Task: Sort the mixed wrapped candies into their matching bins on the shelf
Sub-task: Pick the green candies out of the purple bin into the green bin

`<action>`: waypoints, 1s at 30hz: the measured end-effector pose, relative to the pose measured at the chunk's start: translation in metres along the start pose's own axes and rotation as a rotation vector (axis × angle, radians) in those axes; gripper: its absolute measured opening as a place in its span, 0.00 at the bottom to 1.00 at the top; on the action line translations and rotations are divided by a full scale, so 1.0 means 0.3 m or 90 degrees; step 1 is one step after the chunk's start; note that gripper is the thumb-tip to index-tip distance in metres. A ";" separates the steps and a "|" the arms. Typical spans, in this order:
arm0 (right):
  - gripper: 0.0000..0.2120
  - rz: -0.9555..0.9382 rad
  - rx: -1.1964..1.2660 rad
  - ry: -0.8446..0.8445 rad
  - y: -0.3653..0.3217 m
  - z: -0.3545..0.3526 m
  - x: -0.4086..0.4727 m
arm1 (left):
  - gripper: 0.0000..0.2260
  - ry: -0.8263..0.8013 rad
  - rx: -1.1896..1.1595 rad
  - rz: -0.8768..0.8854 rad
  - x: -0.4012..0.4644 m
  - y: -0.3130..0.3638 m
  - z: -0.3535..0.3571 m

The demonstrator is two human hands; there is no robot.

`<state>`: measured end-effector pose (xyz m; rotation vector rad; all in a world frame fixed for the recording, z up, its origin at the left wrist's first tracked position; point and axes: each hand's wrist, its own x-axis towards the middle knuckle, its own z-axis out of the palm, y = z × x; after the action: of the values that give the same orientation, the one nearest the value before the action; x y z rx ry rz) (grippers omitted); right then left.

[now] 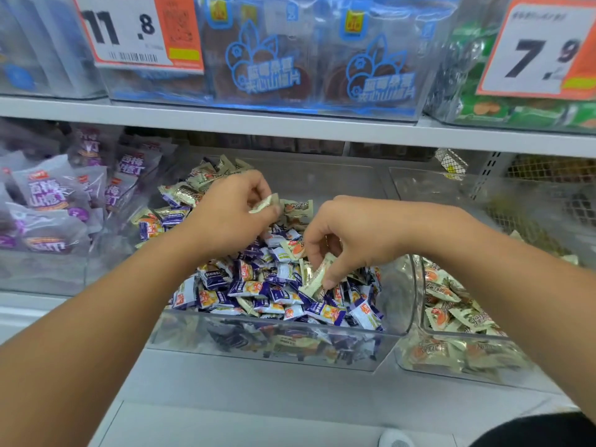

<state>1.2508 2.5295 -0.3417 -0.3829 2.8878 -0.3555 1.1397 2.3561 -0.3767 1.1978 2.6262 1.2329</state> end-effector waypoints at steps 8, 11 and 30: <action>0.09 0.077 0.381 0.085 0.099 -0.047 -0.075 | 0.10 -0.160 0.195 0.055 -0.010 0.053 0.019; 0.12 0.111 0.252 0.053 0.085 -0.035 -0.059 | 0.15 -0.206 0.292 0.087 -0.003 0.058 0.032; 0.30 0.152 0.037 0.073 -0.008 -0.012 -0.019 | 0.08 -0.203 0.182 -0.011 -0.002 0.092 0.014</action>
<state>1.2558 2.5297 -0.3366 -0.0057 2.9822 -0.4304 1.1590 2.3696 -0.3616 1.2777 2.6160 0.6106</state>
